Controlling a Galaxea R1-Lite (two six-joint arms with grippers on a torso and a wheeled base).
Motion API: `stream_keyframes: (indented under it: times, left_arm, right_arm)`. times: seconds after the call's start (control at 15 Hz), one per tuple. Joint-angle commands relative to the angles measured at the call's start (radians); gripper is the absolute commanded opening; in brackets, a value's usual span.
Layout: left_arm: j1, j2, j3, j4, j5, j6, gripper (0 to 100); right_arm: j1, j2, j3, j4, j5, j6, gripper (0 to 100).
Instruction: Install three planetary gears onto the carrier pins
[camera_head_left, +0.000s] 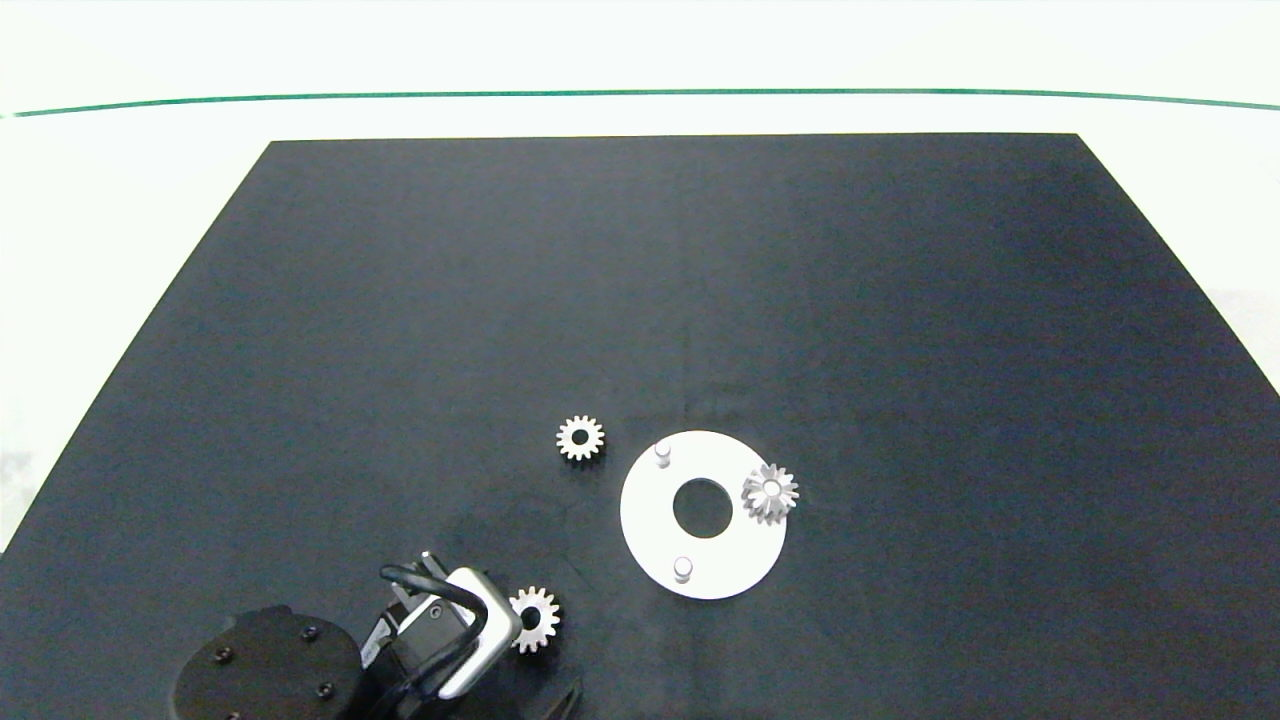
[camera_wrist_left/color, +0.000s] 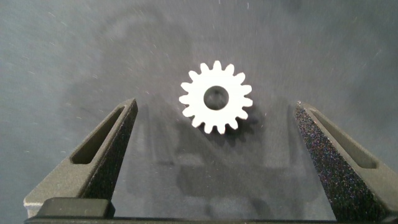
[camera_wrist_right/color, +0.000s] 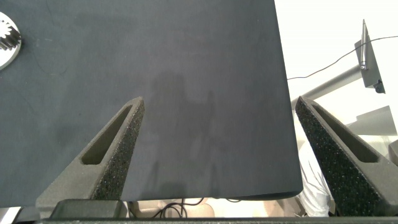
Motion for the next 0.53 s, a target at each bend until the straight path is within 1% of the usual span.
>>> stream_keyframes:
  times: [0.07,0.13,0.2,0.53]
  left_arm:
    - [0.000,0.022,-0.002,-0.004,0.005,0.001,100]
    - [0.000,0.018,-0.004,-0.004,0.008,0.001,99]
    - [0.002,0.016,-0.005,-0.004,0.008,0.001,96]
    - [0.002,0.021,-0.027,-0.003,0.008,0.000,87]
  right_arm:
    - [0.002,0.004,-0.001,0.004,0.005,-0.002,100]
    - [0.002,0.004,0.000,0.005,0.008,-0.002,100]
    - [0.002,0.004,0.000,0.005,0.008,-0.002,100]
    - [0.002,0.003,0.000,0.005,0.009,-0.002,100]
